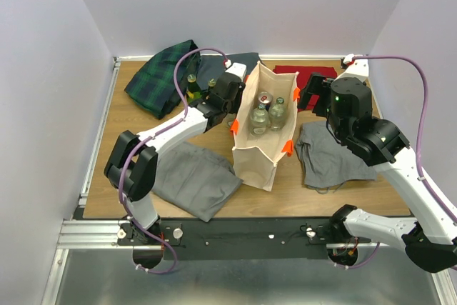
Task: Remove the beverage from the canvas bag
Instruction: Place the drink at the center of the board.
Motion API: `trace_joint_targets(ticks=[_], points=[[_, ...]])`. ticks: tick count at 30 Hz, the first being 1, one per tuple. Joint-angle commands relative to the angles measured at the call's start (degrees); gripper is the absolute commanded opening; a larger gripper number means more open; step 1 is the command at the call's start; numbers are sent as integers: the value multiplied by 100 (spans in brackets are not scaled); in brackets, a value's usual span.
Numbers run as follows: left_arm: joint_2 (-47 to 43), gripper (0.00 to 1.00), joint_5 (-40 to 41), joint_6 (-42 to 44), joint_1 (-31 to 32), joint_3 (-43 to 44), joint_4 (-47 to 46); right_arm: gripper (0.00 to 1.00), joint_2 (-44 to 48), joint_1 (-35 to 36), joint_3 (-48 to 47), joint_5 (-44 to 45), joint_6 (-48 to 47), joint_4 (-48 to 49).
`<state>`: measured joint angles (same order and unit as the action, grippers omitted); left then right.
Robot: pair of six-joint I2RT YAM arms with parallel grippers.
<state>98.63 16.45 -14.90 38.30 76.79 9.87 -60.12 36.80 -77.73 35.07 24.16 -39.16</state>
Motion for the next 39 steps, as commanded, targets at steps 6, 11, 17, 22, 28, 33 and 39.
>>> trace_joint_targets(ticks=[6,11,17,22,28,33,39], points=[[-2,0,60,-154,-25,116,-714,100,79,29,-5,132,97,-127],[25,21,130,-180,-25,152,-583,100,88,29,-5,132,97,-136],[-2,31,183,-172,-25,125,-547,100,105,38,13,114,115,-119],[-28,41,210,-163,-25,125,-504,100,106,29,21,97,124,-119],[-54,52,262,-163,-25,125,-416,100,114,29,30,61,124,-110],[-90,56,306,-128,-25,108,-372,100,123,29,48,44,133,-101],[-212,60,350,-101,-25,99,-319,100,158,29,74,26,150,-92]])
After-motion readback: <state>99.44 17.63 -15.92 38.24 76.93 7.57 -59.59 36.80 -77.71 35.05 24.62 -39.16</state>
